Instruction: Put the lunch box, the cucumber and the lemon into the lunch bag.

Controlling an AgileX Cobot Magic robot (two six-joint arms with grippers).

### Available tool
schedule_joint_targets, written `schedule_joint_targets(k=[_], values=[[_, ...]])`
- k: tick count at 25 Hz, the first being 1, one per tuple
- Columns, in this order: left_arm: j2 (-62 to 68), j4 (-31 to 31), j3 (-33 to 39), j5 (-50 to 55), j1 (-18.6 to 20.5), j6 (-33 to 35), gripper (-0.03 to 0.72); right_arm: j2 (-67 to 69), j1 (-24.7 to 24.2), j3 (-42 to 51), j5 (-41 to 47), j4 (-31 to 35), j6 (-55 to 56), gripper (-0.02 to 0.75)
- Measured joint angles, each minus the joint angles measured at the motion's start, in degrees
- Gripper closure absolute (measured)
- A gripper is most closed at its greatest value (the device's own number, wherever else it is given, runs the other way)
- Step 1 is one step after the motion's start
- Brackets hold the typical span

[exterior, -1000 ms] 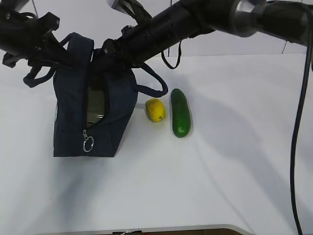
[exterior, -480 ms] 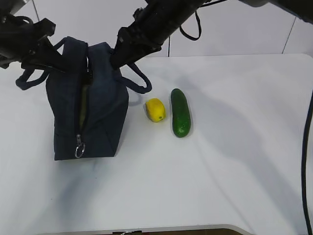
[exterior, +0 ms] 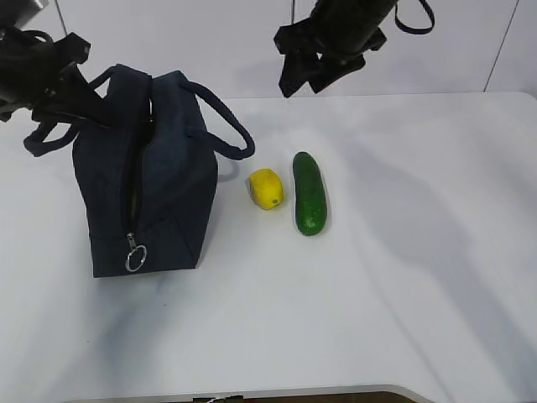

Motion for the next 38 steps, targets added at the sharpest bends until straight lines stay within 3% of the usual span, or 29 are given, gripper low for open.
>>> schedule_joint_targets(k=[7, 10, 16, 38], values=[[0.0, -0.2, 0.0, 0.2, 0.0, 0.0, 0.698, 1.2, 0.1, 1.0, 0.1, -9.2, 16.2, 0.31], [0.0, -0.2, 0.0, 0.2, 0.0, 0.0, 0.698, 4.0, 0.1, 1.1, 0.1, -11.7, 22.1, 0.27], [0.0, -0.2, 0.0, 0.2, 0.0, 0.0, 0.698, 7.8, 0.1, 1.2, -0.1, -10.6, 26.1, 0.164], [0.0, -0.2, 0.0, 0.2, 0.0, 0.2, 0.698, 13.7, 0.2, 1.2, -5.0, -9.6, 28.9, 0.151]])
